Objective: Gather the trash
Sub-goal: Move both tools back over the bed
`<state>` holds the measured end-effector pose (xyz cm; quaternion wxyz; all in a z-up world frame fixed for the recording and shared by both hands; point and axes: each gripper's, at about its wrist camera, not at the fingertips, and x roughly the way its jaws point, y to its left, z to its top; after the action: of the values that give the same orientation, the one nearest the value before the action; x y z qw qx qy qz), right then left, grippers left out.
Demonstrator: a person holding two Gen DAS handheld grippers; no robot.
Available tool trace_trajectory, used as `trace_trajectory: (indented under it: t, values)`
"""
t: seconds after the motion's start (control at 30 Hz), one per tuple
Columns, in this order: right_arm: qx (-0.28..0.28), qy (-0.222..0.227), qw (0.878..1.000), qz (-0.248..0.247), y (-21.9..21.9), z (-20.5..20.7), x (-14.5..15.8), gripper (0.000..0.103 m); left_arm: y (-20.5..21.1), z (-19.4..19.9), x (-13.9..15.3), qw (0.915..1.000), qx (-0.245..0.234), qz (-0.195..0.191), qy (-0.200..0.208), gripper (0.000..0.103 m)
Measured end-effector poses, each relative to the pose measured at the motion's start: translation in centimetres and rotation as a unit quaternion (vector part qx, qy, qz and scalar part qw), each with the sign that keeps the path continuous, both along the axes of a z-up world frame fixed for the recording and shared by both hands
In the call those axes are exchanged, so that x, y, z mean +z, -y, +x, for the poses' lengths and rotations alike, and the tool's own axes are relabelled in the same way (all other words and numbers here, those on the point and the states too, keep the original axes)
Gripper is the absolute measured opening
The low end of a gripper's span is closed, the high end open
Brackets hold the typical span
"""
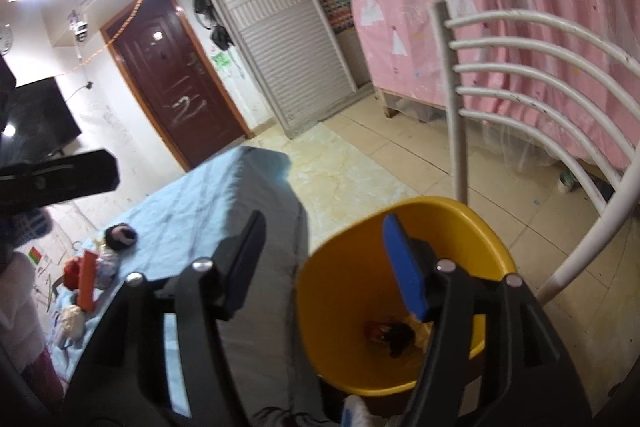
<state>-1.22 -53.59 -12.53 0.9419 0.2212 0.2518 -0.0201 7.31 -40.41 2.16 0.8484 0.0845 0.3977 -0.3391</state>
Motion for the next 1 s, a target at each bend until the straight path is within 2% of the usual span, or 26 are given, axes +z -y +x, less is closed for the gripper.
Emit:
trace_trajectory:
  t: [0.4, 0.87, 0.93, 1.0]
  values:
    - [0.075, -0.003, 0.997, -0.026, -7.4, 1.4, 1.9, 0.068, -9.7, 0.7, 2.2, 0.9976, 0.063, -0.02, 0.022, 0.074]
    - [0.142, -0.014, 0.988, -0.061, -15.2, 3.8, 3.5, 0.068, -20.2, 2.0, 2.9, 0.9882, 0.143, -0.04, 0.036, 0.076]
    - [0.149, -0.016, 0.987, -0.063, -16.0, 4.2, 3.7, 0.075, -21.9, 2.1, 2.8, 0.9861, 0.156, -0.041, 0.039, 0.077]
    - [0.158, -0.019, 0.985, -0.062, -16.9, 4.5, 3.8, 0.077, -23.7, 2.4, 2.6, 0.9832, 0.173, -0.041, 0.041, 0.078]
